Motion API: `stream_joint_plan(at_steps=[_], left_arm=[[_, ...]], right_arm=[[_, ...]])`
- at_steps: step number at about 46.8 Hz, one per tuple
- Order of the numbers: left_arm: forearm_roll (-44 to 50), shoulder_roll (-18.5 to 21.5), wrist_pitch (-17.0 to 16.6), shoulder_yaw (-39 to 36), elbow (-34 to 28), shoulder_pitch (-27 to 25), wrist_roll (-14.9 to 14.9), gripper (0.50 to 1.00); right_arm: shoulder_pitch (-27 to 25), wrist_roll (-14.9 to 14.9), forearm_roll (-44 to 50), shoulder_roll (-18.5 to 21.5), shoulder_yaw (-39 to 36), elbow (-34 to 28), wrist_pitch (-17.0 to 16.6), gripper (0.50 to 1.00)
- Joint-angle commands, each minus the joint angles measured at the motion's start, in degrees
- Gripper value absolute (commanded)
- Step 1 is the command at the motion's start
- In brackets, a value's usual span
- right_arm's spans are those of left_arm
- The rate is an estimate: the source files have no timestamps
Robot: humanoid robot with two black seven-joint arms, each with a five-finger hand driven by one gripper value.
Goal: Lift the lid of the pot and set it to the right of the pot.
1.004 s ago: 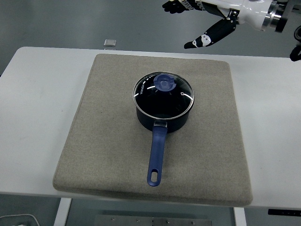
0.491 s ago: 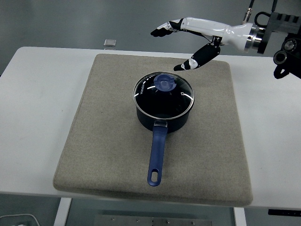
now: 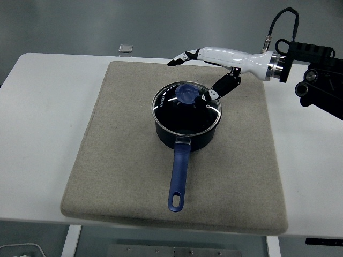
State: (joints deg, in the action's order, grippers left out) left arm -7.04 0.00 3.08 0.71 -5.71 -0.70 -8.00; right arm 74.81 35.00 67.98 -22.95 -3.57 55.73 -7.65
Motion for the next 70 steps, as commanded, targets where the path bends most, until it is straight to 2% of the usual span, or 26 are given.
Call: stream_joint_plan(at_steps=[1,22,31,58,70], left_arm=[[0.0,0.0,0.0,0.0,0.0,0.0,0.0,1.000],[0.0,0.0,0.0,0.1,0.0,0.0,0.0,1.000],[0.0,0.0,0.0,0.0,0.0,-0.1,0.0,1.000],[0.0,0.0,0.0,0.1,0.0,0.0,0.0,1.000],[0.0,0.0,0.0,0.0,0.0,0.0,0.0,1.000]], right_arm=[[0.0,0.0,2.7,0.0,0.1,0.0,0.2,0.901],[0.9,0.0,9.2,-0.2,0.3,0.7,0.1,0.901],[3.1,0.0,13.6,-0.2,0.6,0.7,0.1,0.901],[5.2,0.0,12.1,-0.1,0.5,-1.2,-0.7,0.899],[5.9,0.0,11.6,0.3,0.1,-1.4,1.7,0.899]])
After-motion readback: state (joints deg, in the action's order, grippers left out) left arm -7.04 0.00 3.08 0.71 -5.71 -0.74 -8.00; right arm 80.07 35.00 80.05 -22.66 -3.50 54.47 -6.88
